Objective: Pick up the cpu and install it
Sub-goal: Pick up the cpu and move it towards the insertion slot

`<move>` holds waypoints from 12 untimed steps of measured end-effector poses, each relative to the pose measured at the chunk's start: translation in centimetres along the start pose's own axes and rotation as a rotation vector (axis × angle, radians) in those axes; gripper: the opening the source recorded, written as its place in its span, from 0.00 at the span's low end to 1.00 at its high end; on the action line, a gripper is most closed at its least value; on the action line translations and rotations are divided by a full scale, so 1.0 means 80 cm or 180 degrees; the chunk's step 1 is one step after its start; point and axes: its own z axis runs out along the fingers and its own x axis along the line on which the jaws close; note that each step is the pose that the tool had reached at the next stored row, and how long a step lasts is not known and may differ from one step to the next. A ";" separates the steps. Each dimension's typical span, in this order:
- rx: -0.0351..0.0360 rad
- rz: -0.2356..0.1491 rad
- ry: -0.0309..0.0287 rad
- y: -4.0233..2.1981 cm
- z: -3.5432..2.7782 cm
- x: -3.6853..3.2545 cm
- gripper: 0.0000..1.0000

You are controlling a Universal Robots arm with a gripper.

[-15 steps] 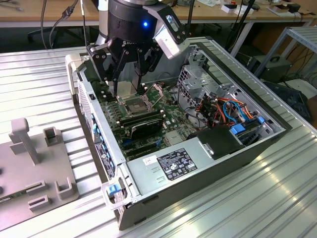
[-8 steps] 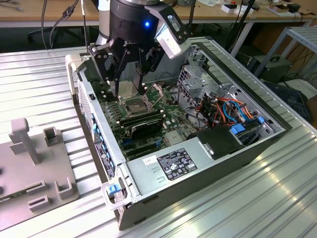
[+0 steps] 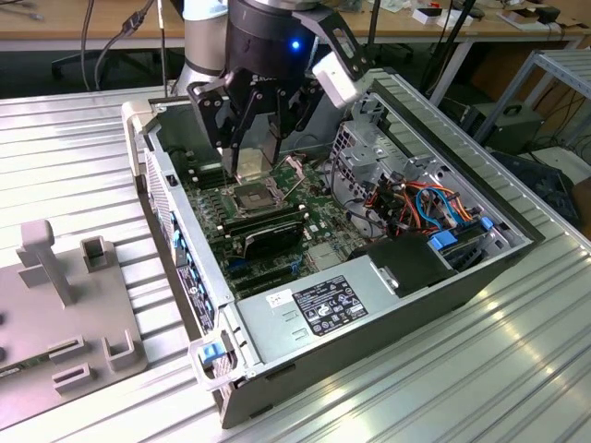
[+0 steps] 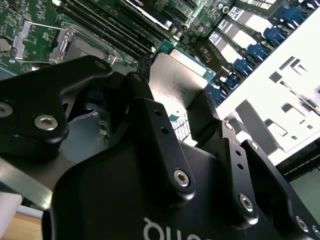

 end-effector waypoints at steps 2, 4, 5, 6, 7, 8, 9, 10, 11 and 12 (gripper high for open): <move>0.0000 0.0000 0.0000 -0.0007 0.0001 -0.0100 0.55; 0.0000 0.0000 0.0000 -0.0016 0.0002 -0.0210 0.55; 0.0000 0.0000 0.0000 -0.0022 0.0005 -0.0290 0.55; 0.0000 0.0000 0.0000 -0.0026 0.0005 -0.0353 0.55; 0.0000 0.0000 0.0000 -0.0030 0.0006 -0.0394 0.55; 0.0000 0.0000 0.0000 -0.0033 0.0006 -0.0435 0.55; 0.0000 0.0000 0.0000 -0.0036 0.0007 -0.0472 0.55; 0.0000 0.0000 0.0000 -0.0037 0.0007 -0.0504 0.55; 0.0000 0.0000 0.0000 -0.0039 0.0008 -0.0540 0.55; 0.0000 0.0000 0.0000 -0.0039 0.0008 -0.0575 0.55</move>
